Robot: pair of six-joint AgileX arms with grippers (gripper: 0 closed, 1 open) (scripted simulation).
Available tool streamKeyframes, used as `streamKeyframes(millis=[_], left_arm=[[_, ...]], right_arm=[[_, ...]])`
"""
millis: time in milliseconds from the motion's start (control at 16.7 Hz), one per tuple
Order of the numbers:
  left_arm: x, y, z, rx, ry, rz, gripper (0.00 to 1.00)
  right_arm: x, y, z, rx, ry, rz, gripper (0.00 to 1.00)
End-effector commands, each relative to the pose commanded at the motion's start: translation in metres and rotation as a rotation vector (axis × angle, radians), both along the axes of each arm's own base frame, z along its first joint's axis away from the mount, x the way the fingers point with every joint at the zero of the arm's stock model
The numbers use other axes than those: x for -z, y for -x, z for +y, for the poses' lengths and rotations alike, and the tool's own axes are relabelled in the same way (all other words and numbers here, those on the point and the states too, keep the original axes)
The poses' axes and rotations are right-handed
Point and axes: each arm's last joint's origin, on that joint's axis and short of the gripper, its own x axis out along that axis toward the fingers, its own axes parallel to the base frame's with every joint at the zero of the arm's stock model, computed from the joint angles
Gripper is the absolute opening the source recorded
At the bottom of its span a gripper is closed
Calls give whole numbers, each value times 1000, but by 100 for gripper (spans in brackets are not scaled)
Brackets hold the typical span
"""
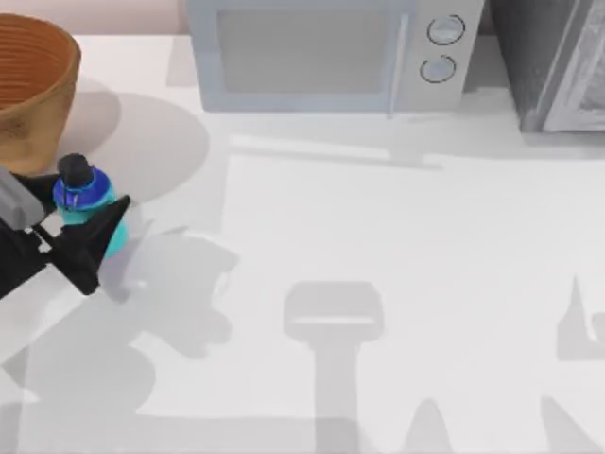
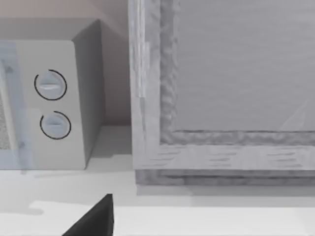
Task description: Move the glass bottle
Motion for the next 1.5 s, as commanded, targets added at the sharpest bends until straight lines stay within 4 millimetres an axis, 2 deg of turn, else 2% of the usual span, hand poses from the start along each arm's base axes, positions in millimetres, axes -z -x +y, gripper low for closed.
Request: streamKeyframes(millis=[360, 780, 1080, 1500], left_arm=[[3, -3, -2, -1, -1, 0, 0], [29, -36, -37, 0, 0, 1, 0], [31, -38, -40, 0, 0, -1, 0], [31, -38, -40, 0, 0, -1, 53]], right_arm=[[0, 0, 0, 0, 0, 0, 100], [0, 0, 0, 0, 0, 0, 100], [0, 0, 0, 0, 0, 0, 100], [0, 0, 0, 0, 0, 0, 100]])
